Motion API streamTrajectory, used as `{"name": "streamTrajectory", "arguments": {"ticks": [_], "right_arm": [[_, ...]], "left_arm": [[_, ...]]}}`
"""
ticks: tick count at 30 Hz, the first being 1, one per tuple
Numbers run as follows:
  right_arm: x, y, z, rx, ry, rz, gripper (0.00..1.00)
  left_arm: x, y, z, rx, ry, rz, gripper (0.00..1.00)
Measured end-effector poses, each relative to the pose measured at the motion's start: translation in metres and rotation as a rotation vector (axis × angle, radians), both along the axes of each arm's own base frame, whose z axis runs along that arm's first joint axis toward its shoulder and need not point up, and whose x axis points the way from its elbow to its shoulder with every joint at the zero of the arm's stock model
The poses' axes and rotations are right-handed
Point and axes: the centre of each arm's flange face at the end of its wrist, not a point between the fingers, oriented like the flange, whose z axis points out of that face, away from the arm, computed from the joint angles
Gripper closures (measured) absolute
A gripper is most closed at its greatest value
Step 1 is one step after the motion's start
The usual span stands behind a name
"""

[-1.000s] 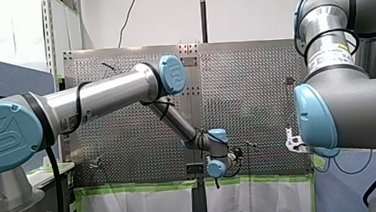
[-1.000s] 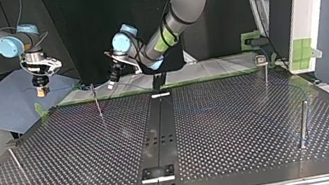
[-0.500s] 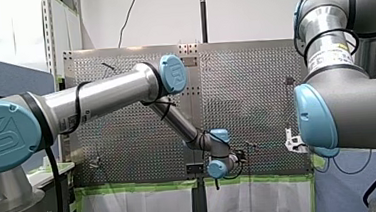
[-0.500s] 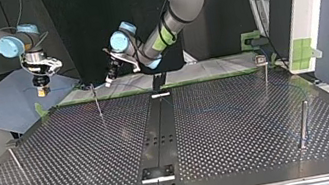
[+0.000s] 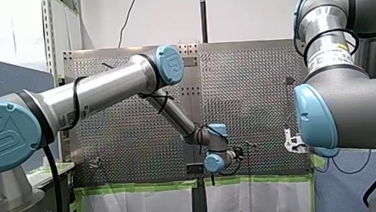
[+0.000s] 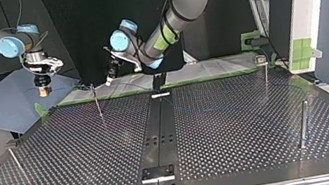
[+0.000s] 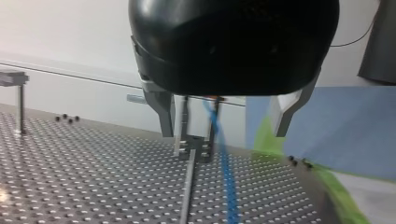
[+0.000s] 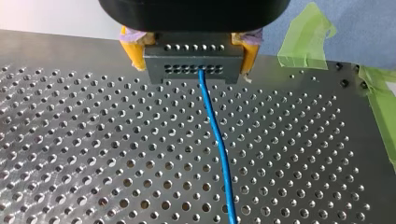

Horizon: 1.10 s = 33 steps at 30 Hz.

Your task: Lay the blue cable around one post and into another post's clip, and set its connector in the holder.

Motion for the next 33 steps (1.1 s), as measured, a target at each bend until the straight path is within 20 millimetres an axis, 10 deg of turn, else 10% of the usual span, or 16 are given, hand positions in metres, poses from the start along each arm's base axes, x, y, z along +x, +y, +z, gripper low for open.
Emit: {"name": "streamTrajectory", "arguments": {"ticks": [21,33], "right_arm": [[-0.005,-0.001,0.001,0.005,-0.007,-0.007,1.0],[-0.004,-0.001,0.001,0.005,-0.012,-0.002,1.0]], "left_arm": [[-0.045,0.009,-0.005,0.155,0.033,-0.049,0.0],[-0.061,-0.013,0.04,0.131,0.0,-0.084,0.0]]}}
